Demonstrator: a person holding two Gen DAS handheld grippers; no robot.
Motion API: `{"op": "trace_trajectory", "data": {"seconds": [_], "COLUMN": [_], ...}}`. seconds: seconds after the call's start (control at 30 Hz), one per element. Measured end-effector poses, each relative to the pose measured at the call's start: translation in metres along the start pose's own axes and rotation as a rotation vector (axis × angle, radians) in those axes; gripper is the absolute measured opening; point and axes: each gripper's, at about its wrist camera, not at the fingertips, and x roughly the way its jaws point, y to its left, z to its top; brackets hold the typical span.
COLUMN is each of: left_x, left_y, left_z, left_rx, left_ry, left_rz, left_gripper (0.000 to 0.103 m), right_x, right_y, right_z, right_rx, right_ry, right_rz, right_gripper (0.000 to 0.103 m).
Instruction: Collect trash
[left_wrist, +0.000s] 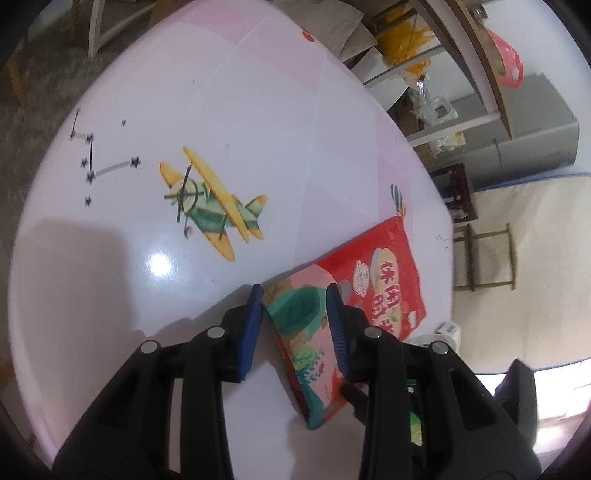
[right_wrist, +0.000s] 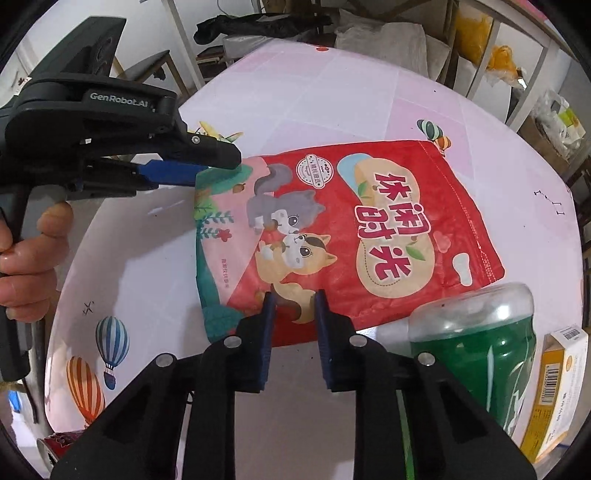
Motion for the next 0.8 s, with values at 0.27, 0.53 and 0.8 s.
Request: {"op": "trace_trajectory", "data": {"seconds": [0.27,0.53,0.8], "left_x": [0.002,0.014,0.023], "left_y": [0.000,-0.026,-0.039], "left_z": [-0.008,-0.023,-0.028], "left_rx": [-0.034,0.127,0.194], "left_ry": [0.037,0.064,0.060], "left_rz": [-0.177,-0.051,0.004], "left_gripper": [0.036,0.029,0.019], "right_x": [0.005,0.005,-0.032], "right_y": [-0.003,0.003,-0.001], "right_z": [-0.002,-0.005,-0.017], "right_rx": [-0.001,-0.018,-0.011], "right_ry": [-0.006,-0.030,-0.092], "right_rz": [0.008,-0.008,0.042], "right_gripper": [0.021,0.021,0.021]}}
